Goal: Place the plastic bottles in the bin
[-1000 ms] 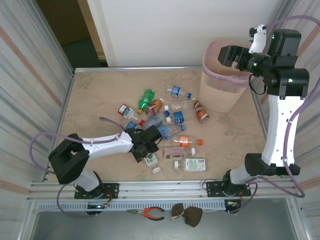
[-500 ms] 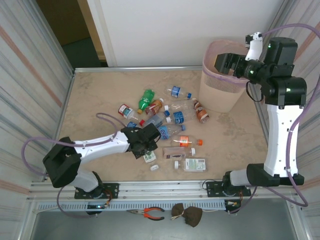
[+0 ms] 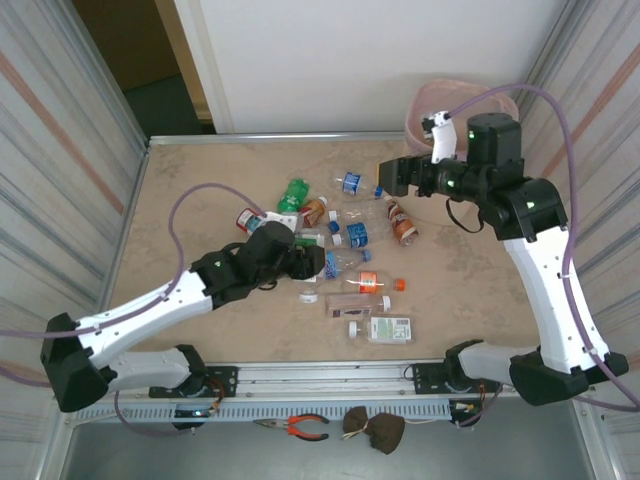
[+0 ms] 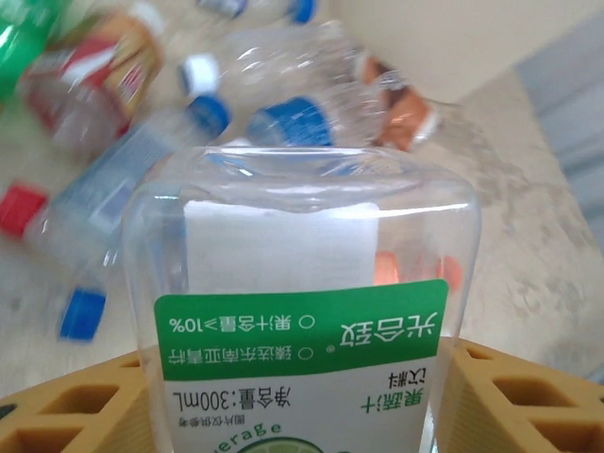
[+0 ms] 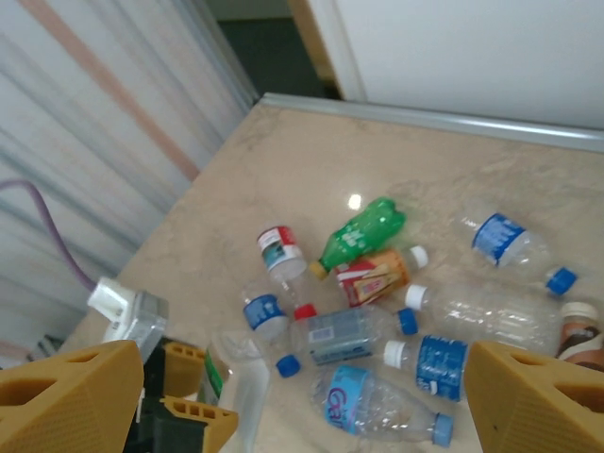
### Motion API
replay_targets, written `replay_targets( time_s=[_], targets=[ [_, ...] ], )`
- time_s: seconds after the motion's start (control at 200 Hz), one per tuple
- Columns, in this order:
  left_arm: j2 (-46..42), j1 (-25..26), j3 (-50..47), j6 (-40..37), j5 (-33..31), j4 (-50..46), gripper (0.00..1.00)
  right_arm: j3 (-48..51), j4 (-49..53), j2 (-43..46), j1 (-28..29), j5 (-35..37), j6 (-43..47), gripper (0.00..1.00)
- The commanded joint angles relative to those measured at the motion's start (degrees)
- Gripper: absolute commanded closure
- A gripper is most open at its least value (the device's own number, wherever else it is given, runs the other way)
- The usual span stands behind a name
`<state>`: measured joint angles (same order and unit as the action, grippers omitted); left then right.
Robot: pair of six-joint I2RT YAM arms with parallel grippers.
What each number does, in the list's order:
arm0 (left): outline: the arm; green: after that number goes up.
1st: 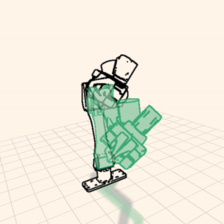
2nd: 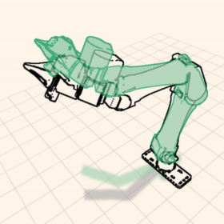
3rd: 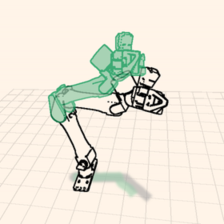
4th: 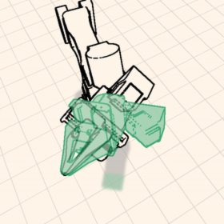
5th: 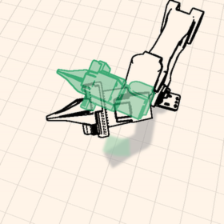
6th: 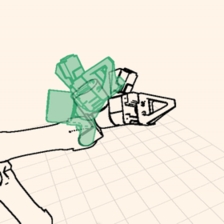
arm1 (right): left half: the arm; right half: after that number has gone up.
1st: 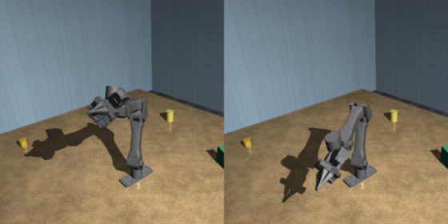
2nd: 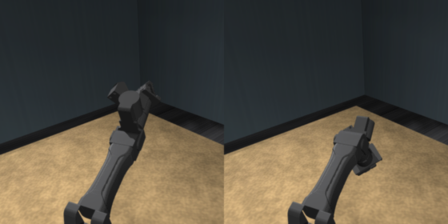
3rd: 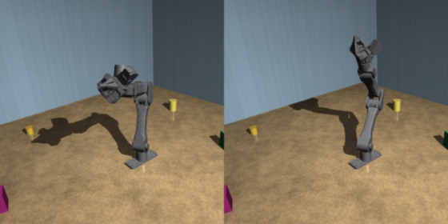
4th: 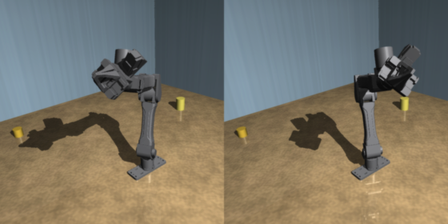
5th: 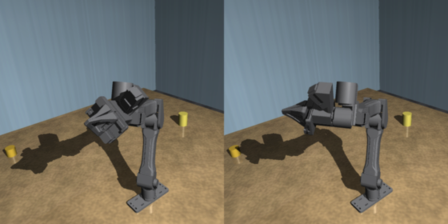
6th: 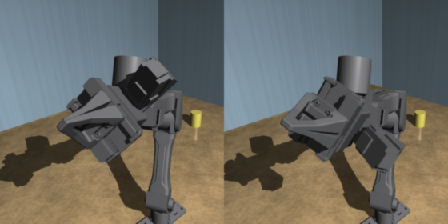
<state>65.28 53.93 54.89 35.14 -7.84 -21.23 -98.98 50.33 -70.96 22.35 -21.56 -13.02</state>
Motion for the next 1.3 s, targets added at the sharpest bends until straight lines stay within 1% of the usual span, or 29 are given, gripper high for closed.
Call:
replay_targets(
  time_s=[0.0, 0.11, 0.185, 0.281, 0.396, 0.531, 0.711, 0.912, 1.067, 1.242, 1.292],
  targets=[
    [-3.49, -0.24, 1.98, -21.13, 4.62, 3.74, 0.45, 0.15, 0.22, -0.90, 4.14, 3.46, 0.21, 0.13],
    [-6.00, -0.31, 2.22, -31.02, 7.39, 4.61, 0.48, -0.54, 2.47, -3.04, 8.24, 4.49, -0.27, 0.13],
    [-7.18, -0.25, 2.58, -36.39, 8.97, 4.86, 0.49, -1.67, 4.70, -5.07, 10.45, 4.39, -1.31, 0.13],
    [-8.08, -0.32, 2.92, -41.28, 10.56, 5.83, 0.49, -2.60, 7.15, -7.60, 12.33, 2.63, -3.51, 0.12],
    [-7.97, -0.31, 3.88, -45.11, 11.34, 6.35, 0.49, -2.34, 8.79, -9.88, 14.21, -0.62, -5.37, 0.12],
    [-6.39, -0.29, 5.45, -46.97, 10.65, 5.85, 0.49, -0.73, 9.30, -10.77, 15.86, -3.52, -6.62, 0.12],
    [-5.02, -0.24, 6.43, -47.26, 9.45, 6.45, 0.49, 2.11, 9.41, -10.19, 16.91, -4.17, -7.88, 0.15],
    [-4.54, -0.26, 6.56, -47.07, 10.17, 7.31, 0.49, 4.68, 8.68, -9.33, 17.09, -6.23, -8.47, 0.18],
    [-4.42, -0.31, 6.89, -46.74, 10.13, 7.44, 0.49, 5.44, 8.56, -8.77, 17.15, -5.86, -8.52, 0.25],
    [-4.00, -0.26, 7.33, -46.75, 9.51, 7.42, 0.49, 5.57, 7.88, -8.33, 17.19, -5.75, -8.56, 0.38],
    [-3.78, -0.31, 7.45, -46.81, 9.46, 7.27, 0.49, 5.57, 7.77, -8.38, 17.20, -5.84, -8.52, 0.40]
  ],
)
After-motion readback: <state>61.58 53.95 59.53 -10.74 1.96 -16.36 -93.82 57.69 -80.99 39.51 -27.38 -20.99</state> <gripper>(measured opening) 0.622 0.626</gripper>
